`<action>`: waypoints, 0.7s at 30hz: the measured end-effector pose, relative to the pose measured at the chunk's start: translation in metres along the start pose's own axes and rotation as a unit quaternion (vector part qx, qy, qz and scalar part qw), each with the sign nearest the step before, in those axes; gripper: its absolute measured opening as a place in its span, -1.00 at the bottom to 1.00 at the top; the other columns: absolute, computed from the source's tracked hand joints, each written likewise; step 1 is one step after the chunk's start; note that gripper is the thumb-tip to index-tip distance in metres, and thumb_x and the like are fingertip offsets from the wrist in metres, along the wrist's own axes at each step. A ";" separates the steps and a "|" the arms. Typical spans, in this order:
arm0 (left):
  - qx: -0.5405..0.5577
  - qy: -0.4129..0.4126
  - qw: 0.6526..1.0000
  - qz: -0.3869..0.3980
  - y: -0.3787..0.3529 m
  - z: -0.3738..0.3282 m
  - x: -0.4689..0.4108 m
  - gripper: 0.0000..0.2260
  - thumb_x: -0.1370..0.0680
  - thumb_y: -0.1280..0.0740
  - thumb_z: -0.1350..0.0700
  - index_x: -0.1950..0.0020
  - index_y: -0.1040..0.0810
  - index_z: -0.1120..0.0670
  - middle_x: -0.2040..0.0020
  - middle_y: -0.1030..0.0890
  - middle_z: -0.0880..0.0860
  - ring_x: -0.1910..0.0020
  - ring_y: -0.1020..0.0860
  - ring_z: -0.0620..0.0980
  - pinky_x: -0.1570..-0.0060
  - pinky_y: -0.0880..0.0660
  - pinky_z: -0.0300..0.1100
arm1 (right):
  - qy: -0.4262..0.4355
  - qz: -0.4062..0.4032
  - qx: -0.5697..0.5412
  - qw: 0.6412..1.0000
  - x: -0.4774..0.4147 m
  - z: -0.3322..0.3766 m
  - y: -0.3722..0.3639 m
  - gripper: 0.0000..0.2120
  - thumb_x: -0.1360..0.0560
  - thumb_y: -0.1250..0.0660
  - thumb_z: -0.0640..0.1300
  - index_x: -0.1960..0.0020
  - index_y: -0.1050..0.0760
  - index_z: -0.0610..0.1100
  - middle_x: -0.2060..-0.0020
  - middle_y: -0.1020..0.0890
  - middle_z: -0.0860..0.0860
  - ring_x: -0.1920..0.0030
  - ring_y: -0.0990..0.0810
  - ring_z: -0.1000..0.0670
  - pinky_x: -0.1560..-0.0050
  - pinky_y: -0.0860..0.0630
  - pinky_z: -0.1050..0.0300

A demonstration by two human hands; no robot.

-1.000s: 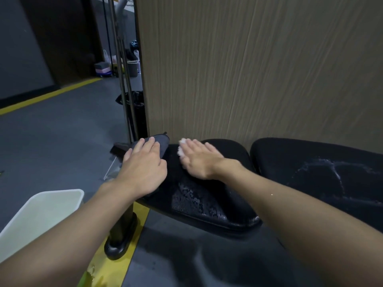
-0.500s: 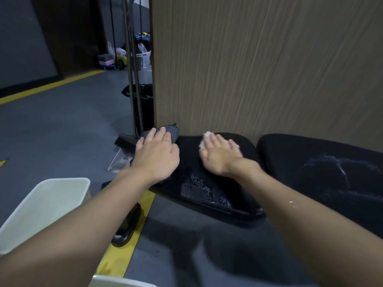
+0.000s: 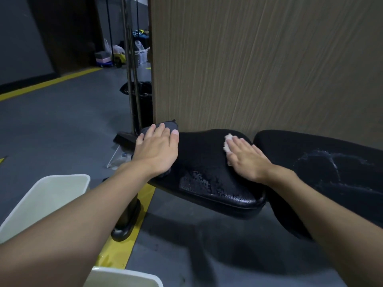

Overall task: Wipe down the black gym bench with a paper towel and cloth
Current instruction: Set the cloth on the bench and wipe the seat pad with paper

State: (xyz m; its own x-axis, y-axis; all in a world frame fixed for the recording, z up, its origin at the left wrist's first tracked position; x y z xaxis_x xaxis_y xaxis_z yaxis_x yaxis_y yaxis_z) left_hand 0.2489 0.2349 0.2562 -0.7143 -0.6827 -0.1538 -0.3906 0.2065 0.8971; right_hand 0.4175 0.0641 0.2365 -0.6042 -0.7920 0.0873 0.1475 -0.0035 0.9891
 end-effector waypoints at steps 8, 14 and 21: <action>-0.001 -0.001 1.000 -0.001 -0.002 -0.001 0.000 -0.46 -0.65 0.20 -0.09 -0.56 -0.21 0.06 -0.61 -0.07 0.00 -0.58 0.06 -0.03 -0.52 0.11 0.09 | 0.032 -0.039 0.044 0.998 0.010 0.093 -0.015 -0.40 -0.66 0.15 0.06 -0.62 0.20 -0.12 -0.62 0.12 -0.02 -0.60 0.17 -0.04 -0.54 0.19 -0.15; -0.006 0.003 1.000 -0.007 0.001 -0.003 0.001 -0.48 -0.65 0.17 -0.08 -0.56 -0.23 0.05 -0.61 -0.08 -0.01 -0.58 0.04 -0.04 -0.52 0.10 0.08 | 0.163 -0.077 0.110 0.978 0.037 0.122 -0.028 -0.24 -0.47 0.41 0.14 -0.62 0.14 -0.13 -0.62 0.05 -0.06 -0.60 0.09 -0.08 -0.54 0.14 -0.10; -0.024 -0.006 1.000 -0.001 0.001 -0.003 0.003 -0.46 -0.66 0.19 -0.11 -0.57 -0.16 0.08 -0.61 -0.05 0.02 -0.58 0.06 -0.01 -0.52 0.11 0.07 | 0.010 -0.069 0.074 0.995 0.071 0.025 -0.016 -0.45 -0.68 0.18 0.06 -0.63 0.17 -0.05 -0.62 0.11 0.03 -0.60 0.16 0.02 -0.56 0.16 0.00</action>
State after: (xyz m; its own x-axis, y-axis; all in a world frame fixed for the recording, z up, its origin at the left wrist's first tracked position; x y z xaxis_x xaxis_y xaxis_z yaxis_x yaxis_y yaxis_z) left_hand 0.2484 0.2312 0.2576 -0.7206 -0.6744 -0.1610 -0.3641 0.1704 0.9156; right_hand 0.3525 0.0232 0.2298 -0.5956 -0.8017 -0.0507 -0.0527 -0.0239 0.9983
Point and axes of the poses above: each hand's wrist, its own x-axis away from the middle knuckle, its own y-axis out of the back of the hand, z = x × y, the point moved 5 cm from there along -x, towards the middle knuckle
